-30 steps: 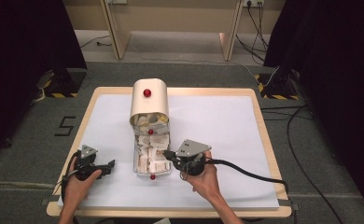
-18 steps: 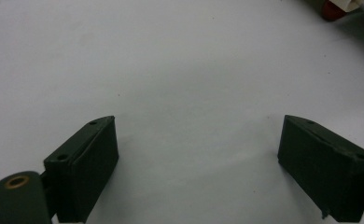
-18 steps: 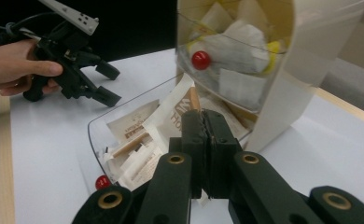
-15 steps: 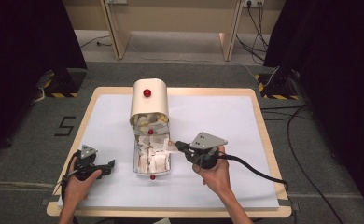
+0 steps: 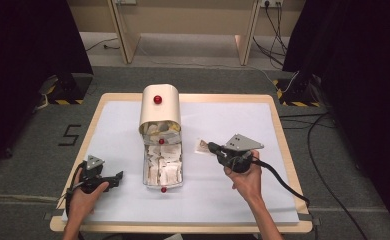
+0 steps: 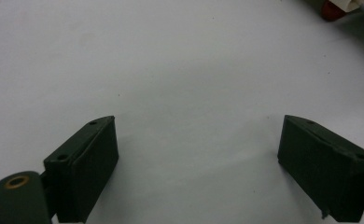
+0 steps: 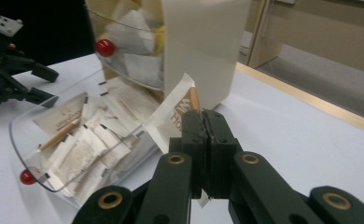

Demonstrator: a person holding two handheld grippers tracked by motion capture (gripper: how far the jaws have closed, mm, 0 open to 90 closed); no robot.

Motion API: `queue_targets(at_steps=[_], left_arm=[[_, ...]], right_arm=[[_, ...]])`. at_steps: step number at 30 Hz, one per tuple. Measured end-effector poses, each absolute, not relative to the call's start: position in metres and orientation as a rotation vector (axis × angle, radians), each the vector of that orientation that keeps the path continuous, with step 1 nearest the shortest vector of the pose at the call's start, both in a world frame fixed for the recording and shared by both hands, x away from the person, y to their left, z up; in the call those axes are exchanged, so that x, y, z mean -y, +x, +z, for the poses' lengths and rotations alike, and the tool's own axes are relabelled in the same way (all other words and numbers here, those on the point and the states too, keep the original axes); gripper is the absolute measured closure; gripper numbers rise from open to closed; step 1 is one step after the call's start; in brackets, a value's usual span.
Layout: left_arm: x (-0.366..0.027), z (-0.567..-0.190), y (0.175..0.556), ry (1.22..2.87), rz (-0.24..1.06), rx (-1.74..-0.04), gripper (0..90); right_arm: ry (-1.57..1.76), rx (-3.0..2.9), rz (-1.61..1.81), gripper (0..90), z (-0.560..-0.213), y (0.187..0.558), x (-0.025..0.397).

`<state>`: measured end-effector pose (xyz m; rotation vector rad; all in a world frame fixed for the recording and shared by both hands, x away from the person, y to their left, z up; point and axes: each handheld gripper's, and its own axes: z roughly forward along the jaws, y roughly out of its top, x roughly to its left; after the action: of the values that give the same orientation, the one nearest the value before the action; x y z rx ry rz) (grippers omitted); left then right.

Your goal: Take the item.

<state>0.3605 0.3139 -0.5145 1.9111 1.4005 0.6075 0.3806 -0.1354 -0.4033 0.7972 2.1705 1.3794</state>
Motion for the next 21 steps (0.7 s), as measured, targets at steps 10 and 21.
queue_targets(at_steps=[10, 21], left_arm=[[-0.314, -0.515, 0.361, 1.905, 0.61, -1.402, 11.4], [-0.314, -0.515, 0.361, 1.905, 0.609, -1.402, 11.3]], right_arm=[[0.873, -2.133, 1.354, 88.4, -0.408, 0.39, 0.157], [0.939, -2.104, 1.335, 88.5, -0.413, 0.398, 0.176]])
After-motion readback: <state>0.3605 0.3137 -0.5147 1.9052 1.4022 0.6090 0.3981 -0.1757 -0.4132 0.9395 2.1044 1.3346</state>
